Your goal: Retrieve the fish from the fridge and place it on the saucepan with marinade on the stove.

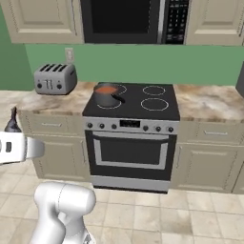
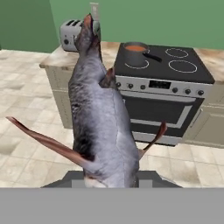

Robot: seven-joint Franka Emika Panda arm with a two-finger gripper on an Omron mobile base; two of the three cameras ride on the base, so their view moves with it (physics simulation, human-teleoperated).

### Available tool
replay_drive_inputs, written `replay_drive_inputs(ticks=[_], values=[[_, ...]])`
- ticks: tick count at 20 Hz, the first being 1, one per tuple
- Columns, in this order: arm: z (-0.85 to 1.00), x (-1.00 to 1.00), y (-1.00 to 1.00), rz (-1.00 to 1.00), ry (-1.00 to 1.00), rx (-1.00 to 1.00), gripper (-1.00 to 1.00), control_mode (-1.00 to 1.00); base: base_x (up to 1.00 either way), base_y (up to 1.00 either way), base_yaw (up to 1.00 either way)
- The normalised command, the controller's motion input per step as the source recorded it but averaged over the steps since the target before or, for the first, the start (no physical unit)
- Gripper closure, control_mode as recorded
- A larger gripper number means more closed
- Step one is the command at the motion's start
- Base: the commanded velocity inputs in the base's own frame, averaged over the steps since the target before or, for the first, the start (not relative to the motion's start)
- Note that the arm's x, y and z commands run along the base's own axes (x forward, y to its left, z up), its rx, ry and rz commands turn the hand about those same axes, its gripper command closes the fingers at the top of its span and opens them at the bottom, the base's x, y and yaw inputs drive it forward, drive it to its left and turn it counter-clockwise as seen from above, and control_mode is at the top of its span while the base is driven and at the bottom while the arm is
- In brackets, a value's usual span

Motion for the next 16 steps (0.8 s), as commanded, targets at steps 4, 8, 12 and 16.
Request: replay_drive_inputs(ticks=[4, 8, 12, 16], values=[[0.00, 0.00, 0.00, 0.00, 0.00, 0.00, 1.00, 1.00, 0.24, 0.07, 0.21], [0.00, 0.00, 0.00, 0.00, 0.00, 0.00, 1.00, 1.00, 0.34, 0.00, 0.08], [0.00, 0.00, 0.00, 0.00, 0.00, 0.00, 1.00, 1.00, 0.47, 0.00, 0.00], [0.00, 0.00, 0.00, 0.00, 0.00, 0.00, 1.00, 1.00, 0.56, 0.00, 0.00]])
